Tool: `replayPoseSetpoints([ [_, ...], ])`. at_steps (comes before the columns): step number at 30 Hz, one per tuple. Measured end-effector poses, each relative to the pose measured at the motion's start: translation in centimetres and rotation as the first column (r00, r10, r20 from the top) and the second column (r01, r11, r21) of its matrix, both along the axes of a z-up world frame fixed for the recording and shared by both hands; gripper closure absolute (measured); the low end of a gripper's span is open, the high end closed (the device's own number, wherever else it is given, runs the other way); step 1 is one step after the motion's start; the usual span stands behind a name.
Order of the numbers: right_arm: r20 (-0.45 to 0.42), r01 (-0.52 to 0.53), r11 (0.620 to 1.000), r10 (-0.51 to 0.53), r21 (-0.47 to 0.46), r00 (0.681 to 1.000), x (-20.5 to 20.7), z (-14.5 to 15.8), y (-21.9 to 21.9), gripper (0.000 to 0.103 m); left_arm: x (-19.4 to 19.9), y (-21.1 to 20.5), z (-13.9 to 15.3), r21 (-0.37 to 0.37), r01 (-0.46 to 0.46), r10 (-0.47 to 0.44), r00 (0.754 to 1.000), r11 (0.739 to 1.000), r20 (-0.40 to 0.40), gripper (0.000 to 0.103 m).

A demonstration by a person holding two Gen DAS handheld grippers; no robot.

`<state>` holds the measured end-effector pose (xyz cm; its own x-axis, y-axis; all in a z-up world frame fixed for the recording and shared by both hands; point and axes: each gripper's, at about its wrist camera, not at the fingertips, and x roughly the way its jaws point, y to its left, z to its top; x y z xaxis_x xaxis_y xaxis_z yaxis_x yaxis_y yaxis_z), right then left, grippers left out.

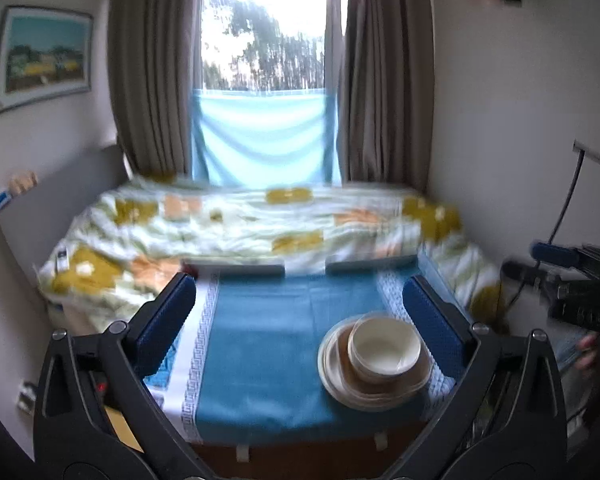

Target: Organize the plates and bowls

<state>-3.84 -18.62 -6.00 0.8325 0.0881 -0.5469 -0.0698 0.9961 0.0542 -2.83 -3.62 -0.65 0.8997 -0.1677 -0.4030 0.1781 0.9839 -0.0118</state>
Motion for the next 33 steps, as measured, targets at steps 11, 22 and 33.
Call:
replayPoseSetpoints([
  [11,0.116,0.083,0.996,-0.085,0.02,0.99,-1.8,-0.2,1.6,0.0,-1.6,1.5,-1.0,0.042,-0.035,0.034,0.999,0.998,0.017,0.0],
  [22,0.121,0.115,0.993,-0.116,0.014,0.986,-1.9,-0.3,1.9,0.0,-1.9,2.3,-1.1,0.033,-0.044,0.042,0.998,0.998,0.041,0.0],
  [33,0.126,0.135,0.991,-0.135,0.004,0.983,-1.8,0.0,1.9,0.0,-2.0,2.1,-0.8,0.041,-0.039,0.036,0.997,0.998,0.063,0.0],
])
